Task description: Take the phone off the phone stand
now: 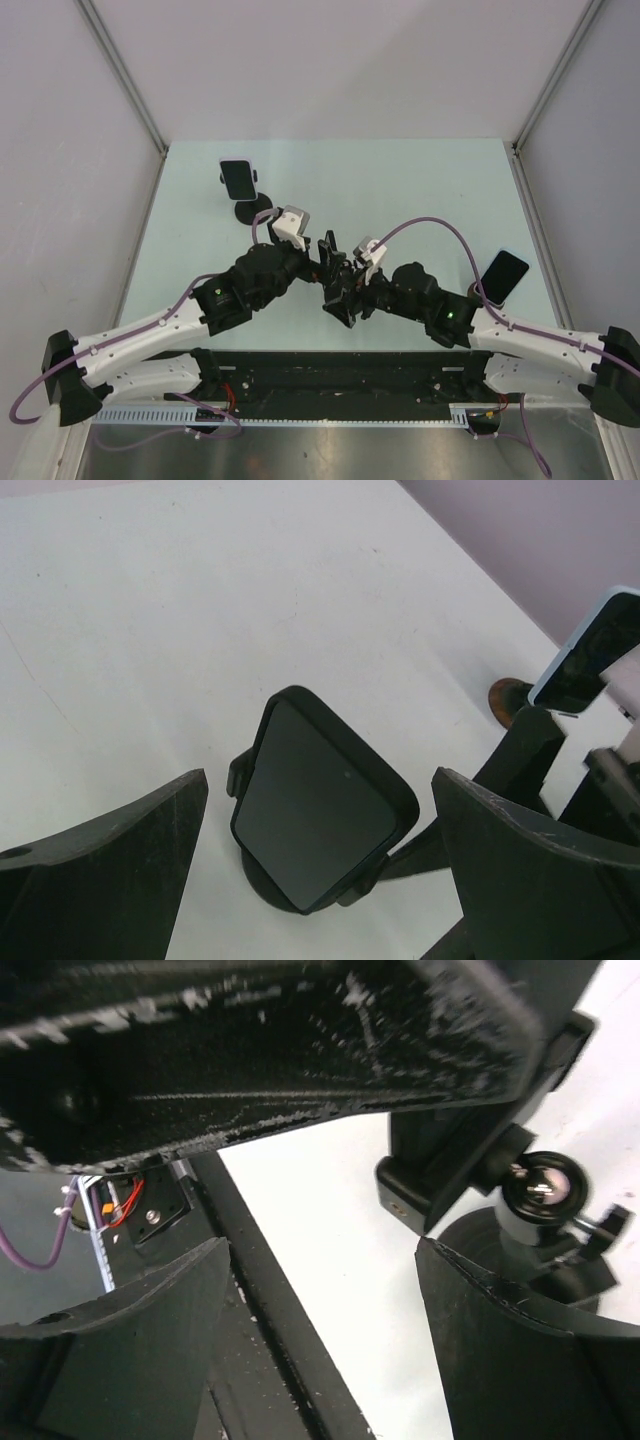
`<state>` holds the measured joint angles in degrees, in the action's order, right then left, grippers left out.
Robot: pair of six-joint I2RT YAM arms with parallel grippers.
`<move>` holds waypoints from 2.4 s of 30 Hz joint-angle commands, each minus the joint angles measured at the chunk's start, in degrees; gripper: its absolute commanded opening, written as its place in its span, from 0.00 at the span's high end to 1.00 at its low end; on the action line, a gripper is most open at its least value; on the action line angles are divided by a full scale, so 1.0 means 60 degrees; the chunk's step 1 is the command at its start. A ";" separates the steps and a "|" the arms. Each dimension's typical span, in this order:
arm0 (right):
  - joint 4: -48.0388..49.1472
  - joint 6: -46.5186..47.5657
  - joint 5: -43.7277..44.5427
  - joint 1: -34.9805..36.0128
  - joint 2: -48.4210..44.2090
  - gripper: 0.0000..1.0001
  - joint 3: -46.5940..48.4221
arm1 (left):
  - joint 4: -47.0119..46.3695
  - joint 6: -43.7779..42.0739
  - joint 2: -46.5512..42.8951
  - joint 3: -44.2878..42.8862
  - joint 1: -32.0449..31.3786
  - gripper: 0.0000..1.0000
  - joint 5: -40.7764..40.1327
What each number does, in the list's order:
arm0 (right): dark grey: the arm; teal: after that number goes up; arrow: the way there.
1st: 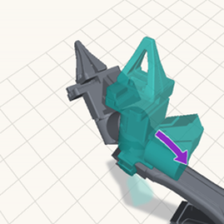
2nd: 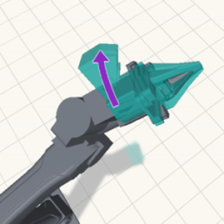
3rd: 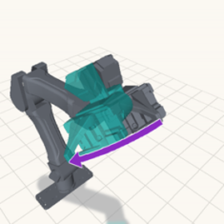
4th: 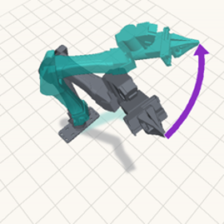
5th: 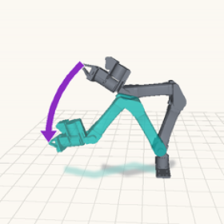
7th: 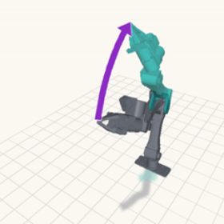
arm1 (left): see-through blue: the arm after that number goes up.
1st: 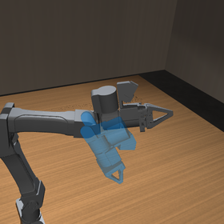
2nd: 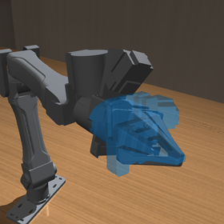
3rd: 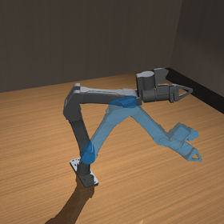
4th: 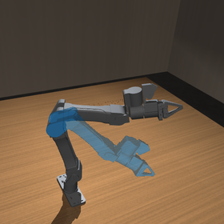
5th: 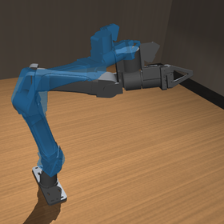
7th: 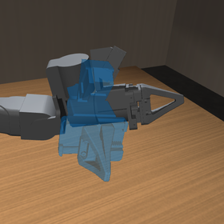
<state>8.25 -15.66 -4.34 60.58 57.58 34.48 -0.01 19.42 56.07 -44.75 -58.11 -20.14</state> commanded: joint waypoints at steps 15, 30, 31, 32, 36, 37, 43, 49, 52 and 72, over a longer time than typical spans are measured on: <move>-0.1757 0.0369 0.4972 0.0055 -0.2273 0.15 -0.0253 | 0.0807 0.0074 0.1157 -0.1022 -0.0833 0.11 -0.2061; 0.1199 0.0106 0.4296 0.0362 -0.1102 0.22 -0.0766 | 0.0808 0.0863 0.1596 -0.1564 -0.1140 1.00 -0.2004; 0.1377 0.0047 0.4428 0.0464 -0.0999 0.23 -0.0781 | 0.0807 0.1155 0.1655 -0.1623 -0.1271 1.00 -0.2033; 0.1538 0.0032 0.4792 0.0552 -0.0868 0.24 -0.0766 | 0.0807 0.1230 0.1742 -0.1681 -0.1360 1.00 -0.2179; 0.2227 0.0090 0.5219 0.1035 -0.0370 0.27 -0.0766 | 0.0822 0.1713 0.2123 -0.2032 -0.1799 1.00 -0.2721; 0.2301 0.0062 0.5322 0.1109 -0.0325 0.27 -0.0781 | 0.0822 0.1903 0.2269 -0.2092 -0.1945 1.00 -0.2780; 0.2580 0.0091 0.6040 0.1315 0.0056 0.27 -0.0781 | 0.0837 0.2051 0.2680 -0.2443 -0.2371 1.00 -0.3336; 0.2346 -0.0041 0.6669 0.1315 0.0188 0.25 -0.0810 | 0.0851 0.1658 0.2622 -0.2444 -0.2488 1.00 -0.3557; 0.2053 0.0133 0.6453 0.1067 0.0072 0.25 -0.0927 | 0.0851 0.1394 0.2388 -0.2283 -0.2474 1.00 -0.3659; 0.1553 0.1715 0.2394 -0.0867 -0.0648 0.23 -0.1381 | 0.0910 0.0748 0.1978 -0.1960 -0.2459 1.00 -0.3762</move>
<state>15.18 -7.94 11.92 55.70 52.84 26.11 10.09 22.81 70.74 -55.94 -72.03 -43.86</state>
